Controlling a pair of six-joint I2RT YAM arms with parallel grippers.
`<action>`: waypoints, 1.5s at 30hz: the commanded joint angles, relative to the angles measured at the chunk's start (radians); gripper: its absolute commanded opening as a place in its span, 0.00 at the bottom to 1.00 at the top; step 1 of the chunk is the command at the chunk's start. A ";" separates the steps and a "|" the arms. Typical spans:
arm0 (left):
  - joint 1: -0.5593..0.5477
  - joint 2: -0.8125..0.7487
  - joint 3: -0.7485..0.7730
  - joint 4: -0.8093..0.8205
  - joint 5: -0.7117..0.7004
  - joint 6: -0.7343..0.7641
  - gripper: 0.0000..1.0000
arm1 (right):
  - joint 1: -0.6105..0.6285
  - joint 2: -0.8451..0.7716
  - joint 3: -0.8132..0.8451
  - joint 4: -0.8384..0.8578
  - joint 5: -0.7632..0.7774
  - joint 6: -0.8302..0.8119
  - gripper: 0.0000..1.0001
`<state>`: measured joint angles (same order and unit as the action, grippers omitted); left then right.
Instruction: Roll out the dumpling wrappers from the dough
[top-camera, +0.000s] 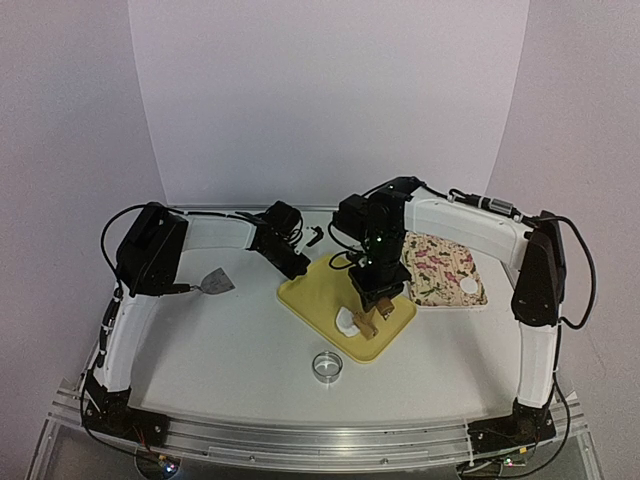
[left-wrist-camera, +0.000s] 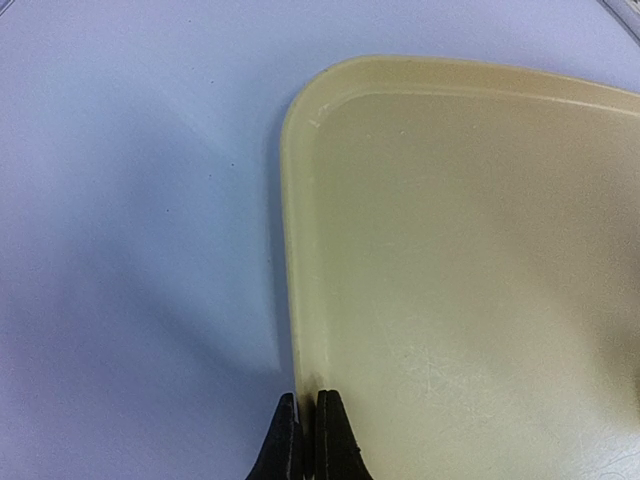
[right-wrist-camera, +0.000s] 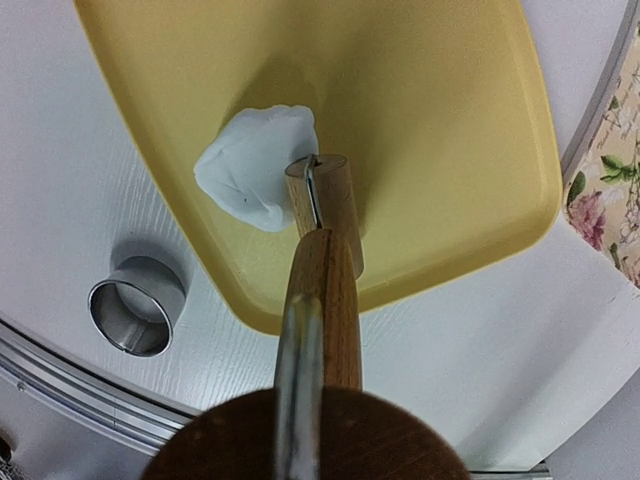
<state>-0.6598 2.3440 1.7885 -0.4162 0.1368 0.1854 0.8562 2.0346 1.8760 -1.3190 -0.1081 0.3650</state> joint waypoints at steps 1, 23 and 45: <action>0.002 0.006 -0.037 -0.064 -0.009 -0.001 0.00 | 0.028 0.020 -0.037 -0.131 -0.058 0.018 0.00; 0.002 -0.018 -0.088 -0.034 -0.010 -0.009 0.00 | -0.139 -0.002 -0.006 -0.235 0.177 0.095 0.00; 0.002 -0.014 -0.089 -0.032 0.008 -0.045 0.00 | 0.020 -0.011 0.250 -0.319 -0.030 0.095 0.00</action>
<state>-0.6598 2.3249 1.7386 -0.3565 0.1379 0.1552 0.8856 2.0202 2.0991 -1.3448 -0.1503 0.4500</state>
